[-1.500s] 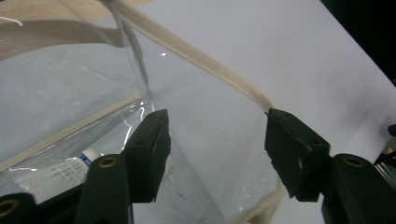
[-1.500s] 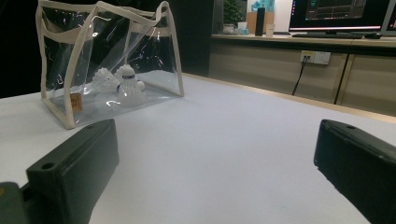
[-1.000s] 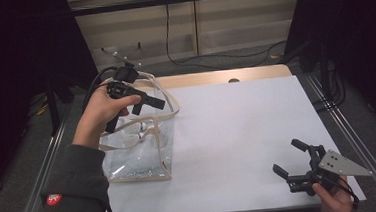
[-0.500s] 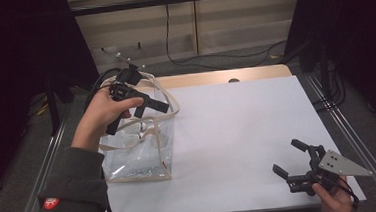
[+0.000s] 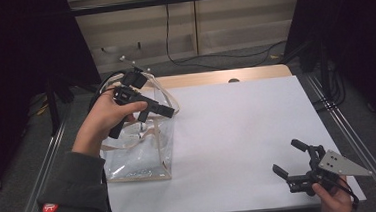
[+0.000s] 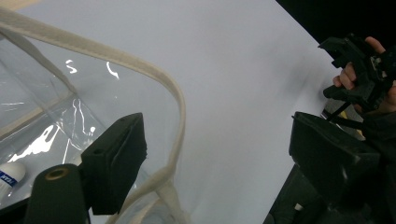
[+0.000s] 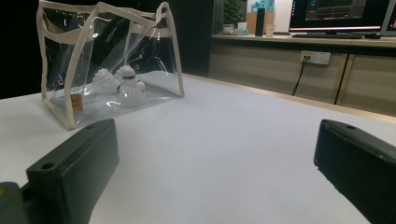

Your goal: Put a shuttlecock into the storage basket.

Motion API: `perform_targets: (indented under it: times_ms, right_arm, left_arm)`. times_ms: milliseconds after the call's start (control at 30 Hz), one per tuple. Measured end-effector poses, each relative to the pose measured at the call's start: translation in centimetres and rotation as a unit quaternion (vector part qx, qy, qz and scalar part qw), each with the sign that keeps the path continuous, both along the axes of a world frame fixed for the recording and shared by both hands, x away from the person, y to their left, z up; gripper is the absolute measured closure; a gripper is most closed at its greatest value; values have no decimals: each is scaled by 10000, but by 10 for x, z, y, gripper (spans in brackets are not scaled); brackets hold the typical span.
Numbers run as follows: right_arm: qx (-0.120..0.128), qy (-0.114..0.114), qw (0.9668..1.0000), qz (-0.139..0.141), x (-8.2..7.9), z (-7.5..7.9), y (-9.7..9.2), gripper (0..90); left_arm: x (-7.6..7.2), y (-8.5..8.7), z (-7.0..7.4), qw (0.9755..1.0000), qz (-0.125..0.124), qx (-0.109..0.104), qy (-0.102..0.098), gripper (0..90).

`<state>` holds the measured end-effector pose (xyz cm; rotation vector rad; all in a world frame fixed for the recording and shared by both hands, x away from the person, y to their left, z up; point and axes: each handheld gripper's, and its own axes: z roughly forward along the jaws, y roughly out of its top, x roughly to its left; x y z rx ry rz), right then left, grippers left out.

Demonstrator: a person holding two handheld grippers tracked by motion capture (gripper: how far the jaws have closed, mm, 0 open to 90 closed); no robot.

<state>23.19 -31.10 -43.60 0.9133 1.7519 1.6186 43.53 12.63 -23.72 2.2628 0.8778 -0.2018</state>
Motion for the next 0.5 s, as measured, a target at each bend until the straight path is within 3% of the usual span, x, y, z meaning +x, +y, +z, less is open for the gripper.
perform_targets:
  times_ms: [500]
  right_arm:
    - [-22, -2, 10000, 7, 0, 0, 0, 0]
  left_arm:
    - [-9, -5, -3, 9995, -321, -69, 1, 155]
